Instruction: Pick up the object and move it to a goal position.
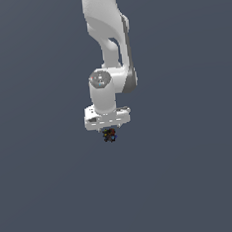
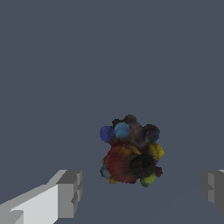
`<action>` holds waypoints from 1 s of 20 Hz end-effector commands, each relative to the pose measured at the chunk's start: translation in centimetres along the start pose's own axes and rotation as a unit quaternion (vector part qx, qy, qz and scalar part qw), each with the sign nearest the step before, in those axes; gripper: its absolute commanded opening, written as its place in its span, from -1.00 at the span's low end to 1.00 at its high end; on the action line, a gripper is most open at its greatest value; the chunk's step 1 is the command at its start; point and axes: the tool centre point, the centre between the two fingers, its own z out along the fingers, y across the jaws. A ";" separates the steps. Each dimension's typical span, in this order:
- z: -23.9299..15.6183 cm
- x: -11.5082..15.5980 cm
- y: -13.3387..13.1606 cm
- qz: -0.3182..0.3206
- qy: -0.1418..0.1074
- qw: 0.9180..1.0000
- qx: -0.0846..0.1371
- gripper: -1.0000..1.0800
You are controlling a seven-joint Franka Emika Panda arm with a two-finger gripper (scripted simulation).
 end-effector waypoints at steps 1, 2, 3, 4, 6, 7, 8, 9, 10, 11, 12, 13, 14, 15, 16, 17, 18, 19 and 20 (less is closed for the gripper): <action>0.1 0.0 0.0 0.000 0.000 1.000 0.000 0.92; 0.3 0.0 0.0 0.000 0.000 1.000 0.000 0.92; 0.5 0.0 0.0 0.000 0.000 1.000 0.000 0.92; 0.8 0.0 0.0 0.000 0.000 1.000 0.000 0.92; 1.6 -0.1 0.0 -0.001 0.000 1.000 0.000 0.92; 2.1 -0.1 0.0 -0.001 0.000 1.000 0.000 0.92; 2.7 -0.1 0.0 -0.001 0.000 1.000 0.000 0.92; 3.2 -0.1 0.0 -0.001 0.000 1.000 0.000 0.92; 3.7 -0.1 0.0 -0.001 0.001 1.000 0.000 0.92; 4.1 -0.2 0.0 -0.001 0.001 1.000 0.000 0.92; 4.4 -0.1 0.0 -0.002 0.001 1.000 0.000 0.92; 4.7 -0.1 0.0 -0.002 0.001 1.000 0.000 0.92; 4.9 -0.1 0.0 -0.002 0.001 1.000 0.000 0.92; 5.0 -0.1 0.0 -0.002 0.001 1.000 0.000 0.92; 5.1 -0.1 0.0 -0.002 0.001 1.000 0.000 0.92; 5.1 -0.1 0.0 -0.002 0.001 1.000 0.000 0.92; 5.1 -0.1 0.0 -0.002 0.001 1.000 0.000 -1.00; 5.1 -0.1 0.0 -0.002 0.001 1.000 0.000 -1.00; 5.1 -0.1 0.0 -0.002 0.001 1.000 0.000 -1.00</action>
